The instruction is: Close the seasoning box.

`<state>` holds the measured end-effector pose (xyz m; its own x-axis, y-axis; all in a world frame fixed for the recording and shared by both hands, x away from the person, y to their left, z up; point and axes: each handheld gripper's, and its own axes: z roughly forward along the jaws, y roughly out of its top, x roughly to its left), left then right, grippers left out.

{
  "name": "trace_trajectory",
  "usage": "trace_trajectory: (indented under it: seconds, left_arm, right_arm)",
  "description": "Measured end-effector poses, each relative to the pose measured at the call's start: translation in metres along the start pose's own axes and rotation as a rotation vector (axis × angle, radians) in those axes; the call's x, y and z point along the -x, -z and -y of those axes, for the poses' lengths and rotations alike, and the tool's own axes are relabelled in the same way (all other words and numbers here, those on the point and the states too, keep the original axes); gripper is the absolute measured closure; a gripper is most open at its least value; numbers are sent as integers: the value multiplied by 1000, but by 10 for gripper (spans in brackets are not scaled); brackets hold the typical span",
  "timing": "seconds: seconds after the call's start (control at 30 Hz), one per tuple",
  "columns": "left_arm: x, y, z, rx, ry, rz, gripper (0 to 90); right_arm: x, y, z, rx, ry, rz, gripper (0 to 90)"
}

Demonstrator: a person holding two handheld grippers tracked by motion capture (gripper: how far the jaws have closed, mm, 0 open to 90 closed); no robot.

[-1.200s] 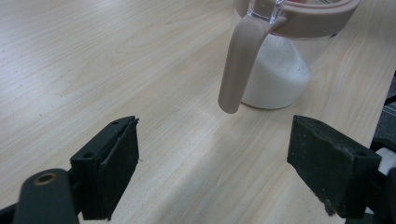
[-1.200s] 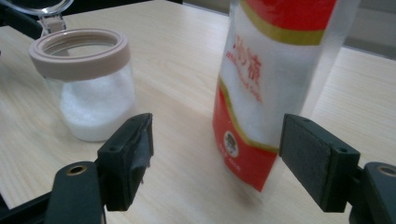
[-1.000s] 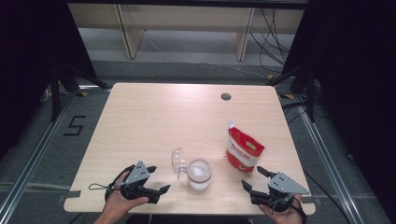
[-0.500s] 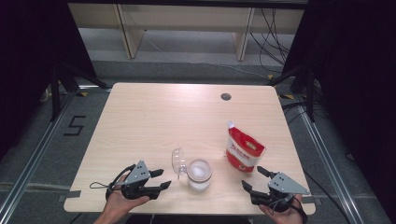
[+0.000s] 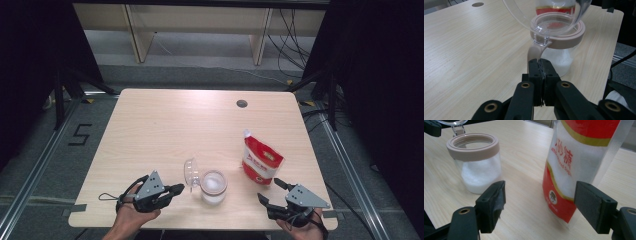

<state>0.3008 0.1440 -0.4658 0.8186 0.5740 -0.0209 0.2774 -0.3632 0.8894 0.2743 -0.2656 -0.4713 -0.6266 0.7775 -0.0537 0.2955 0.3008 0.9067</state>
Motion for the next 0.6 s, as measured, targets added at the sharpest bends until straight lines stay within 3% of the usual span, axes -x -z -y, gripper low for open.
trace_trajectory:
  seconds: [0.07, 0.1, 0.17, 0.2, 0.23, 0.27, 0.3, 0.43, 0.5, 0.57, 0.6]
  left_arm:
    - [0, 0, -2, 7, -12, 0, 888]
    - [0, 1, -3, -2, -8, -5, 890]
    - [1, 1, -4, 7, 12, 1, 892]
    - [1, 1, -6, 3, 0, 2, 892]
    - [2, 2, -7, 1, 1, 4, 892]
    - [1, 1, -9, 7, -19, 16, 893]
    - [3, 2, -10, 6, 6, 15, 893]
    - [1, 3, -15, 10, -19, 13, 893]
    - [3, 2, -17, 20, -1, 17, 893]
    - [2, 2, -19, 17, -25, 16, 892]
    - [3, 2, -20, 17, -21, 17, 892]
  right_arm:
    - [-2, 0, 0, -9, -16, 3, 266]
    - [0, 0, 0, 4, 10, 7, 267]
    - [-2, 0, 0, -8, -12, 3, 267]
    - [0, -1, 0, 8, 18, 8, 267]
    - [-1, -1, 0, -10, 0, -2, 267]
    - [0, -1, 0, 1, 14, 4, 267]
    - [0, -2, 0, 4, 11, -2, 267]
    - [0, -2, 0, -2, 16, -1, 268]
    - [1, -2, 0, 7, 35, 4, 268]
    - [-1, -2, 0, -10, 5, -6, 268]
    - [0, -3, 0, 4, 28, 2, 268]
